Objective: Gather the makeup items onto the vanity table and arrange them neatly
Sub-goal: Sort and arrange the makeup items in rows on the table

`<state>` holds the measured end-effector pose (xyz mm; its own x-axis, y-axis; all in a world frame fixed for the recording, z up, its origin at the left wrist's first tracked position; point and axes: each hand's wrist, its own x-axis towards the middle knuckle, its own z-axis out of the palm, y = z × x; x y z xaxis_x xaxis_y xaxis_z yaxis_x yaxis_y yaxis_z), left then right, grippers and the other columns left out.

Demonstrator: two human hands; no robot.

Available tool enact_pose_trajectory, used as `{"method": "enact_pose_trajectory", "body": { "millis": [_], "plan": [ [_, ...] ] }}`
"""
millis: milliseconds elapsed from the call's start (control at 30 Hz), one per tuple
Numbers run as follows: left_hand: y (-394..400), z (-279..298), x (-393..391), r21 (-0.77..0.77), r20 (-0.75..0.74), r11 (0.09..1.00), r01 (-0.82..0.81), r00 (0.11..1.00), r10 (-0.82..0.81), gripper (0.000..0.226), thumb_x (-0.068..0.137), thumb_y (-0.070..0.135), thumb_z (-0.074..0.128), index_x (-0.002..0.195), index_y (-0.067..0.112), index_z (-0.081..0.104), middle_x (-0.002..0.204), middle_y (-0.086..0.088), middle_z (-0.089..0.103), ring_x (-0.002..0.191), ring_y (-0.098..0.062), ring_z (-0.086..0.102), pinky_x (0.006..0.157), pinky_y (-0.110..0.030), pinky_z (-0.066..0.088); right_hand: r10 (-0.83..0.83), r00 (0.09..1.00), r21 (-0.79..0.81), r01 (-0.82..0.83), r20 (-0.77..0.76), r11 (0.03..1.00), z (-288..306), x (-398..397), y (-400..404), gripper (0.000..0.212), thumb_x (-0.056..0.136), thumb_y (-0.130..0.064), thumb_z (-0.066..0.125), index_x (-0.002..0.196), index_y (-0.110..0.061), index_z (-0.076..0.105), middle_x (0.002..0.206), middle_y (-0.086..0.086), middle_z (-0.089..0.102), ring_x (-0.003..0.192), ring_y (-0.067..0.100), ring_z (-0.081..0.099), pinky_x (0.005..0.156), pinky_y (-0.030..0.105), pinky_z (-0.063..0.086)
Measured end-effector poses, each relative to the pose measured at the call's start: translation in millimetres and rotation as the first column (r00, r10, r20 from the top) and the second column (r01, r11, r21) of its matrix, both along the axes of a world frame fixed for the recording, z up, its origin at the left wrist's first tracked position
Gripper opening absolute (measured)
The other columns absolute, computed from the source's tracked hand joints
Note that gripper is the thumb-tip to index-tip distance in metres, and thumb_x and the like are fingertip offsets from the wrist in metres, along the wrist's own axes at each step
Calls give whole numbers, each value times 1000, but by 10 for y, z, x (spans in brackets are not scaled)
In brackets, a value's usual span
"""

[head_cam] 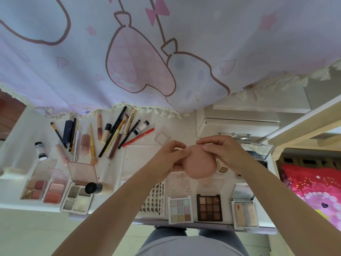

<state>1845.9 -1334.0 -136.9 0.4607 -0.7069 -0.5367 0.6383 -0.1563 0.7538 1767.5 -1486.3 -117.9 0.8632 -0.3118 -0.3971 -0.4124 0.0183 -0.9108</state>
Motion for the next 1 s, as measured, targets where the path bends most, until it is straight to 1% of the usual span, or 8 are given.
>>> {"method": "enact_pose_trajectory", "body": {
  "millis": [100,233,300,433,533,667,833,1000],
  "plan": [
    [-41,-11,22,-40,-40,994,-102,994,100,10,90,6,48,95,11,55,85,-7,60,70,-15,63,57,-22,56,-40,999,-61,40,-5,997,-46,24,15,18,85,-13,58,97,-26,59,94,-8,59,89,9,58,76,24,51],
    [-42,-21,51,-114,-111,960,-256,964,244,11,86,-3,51,88,8,49,86,-12,60,66,-15,67,60,-22,57,-156,988,63,157,-21,986,-79,33,72,23,83,-6,59,98,-20,50,88,5,59,71,20,62,62,28,57],
    [6,-50,67,-151,-44,972,-182,983,177,21,80,-8,57,87,9,47,91,-7,57,68,-10,67,65,-20,57,-213,977,120,214,-21,969,-54,62,51,12,85,-6,57,89,-16,52,77,6,57,61,19,56,52,23,51],
    [133,-98,115,-15,252,1000,20,968,-15,55,63,-2,73,105,23,48,111,7,53,85,-9,63,75,-25,53,-134,988,232,148,-76,961,-4,109,-3,11,87,-4,51,81,-12,57,75,8,54,58,16,49,39,16,43],
    [167,-118,105,7,270,998,67,961,-66,65,68,-10,69,119,21,44,108,10,58,82,-1,66,68,-19,54,-124,982,262,157,-141,952,-12,119,31,14,89,-6,49,77,-8,56,73,9,53,55,15,48,37,16,42],
    [167,-138,82,56,337,998,39,940,-56,63,68,-7,71,118,21,45,104,12,57,80,3,66,68,-16,54,-45,992,109,58,-121,992,-31,77,31,2,85,-13,58,86,-11,58,84,0,58,60,11,59,47,13,49],
    [208,-145,86,-25,293,998,57,955,-47,55,70,-15,64,104,25,49,104,7,56,76,4,65,64,-11,50,312,944,-199,-328,-108,923,30,5,-5,41,68,-22,75,93,-43,50,96,-24,54,83,-5,59,68,10,50],
    [211,-190,75,8,284,996,85,955,-84,53,71,-7,68,110,23,47,104,8,57,83,-1,64,69,-14,52,277,959,-299,-284,-65,911,-22,-11,56,32,71,-21,71,93,-35,53,92,-18,55,84,5,59,68,12,46]
  ]
}}
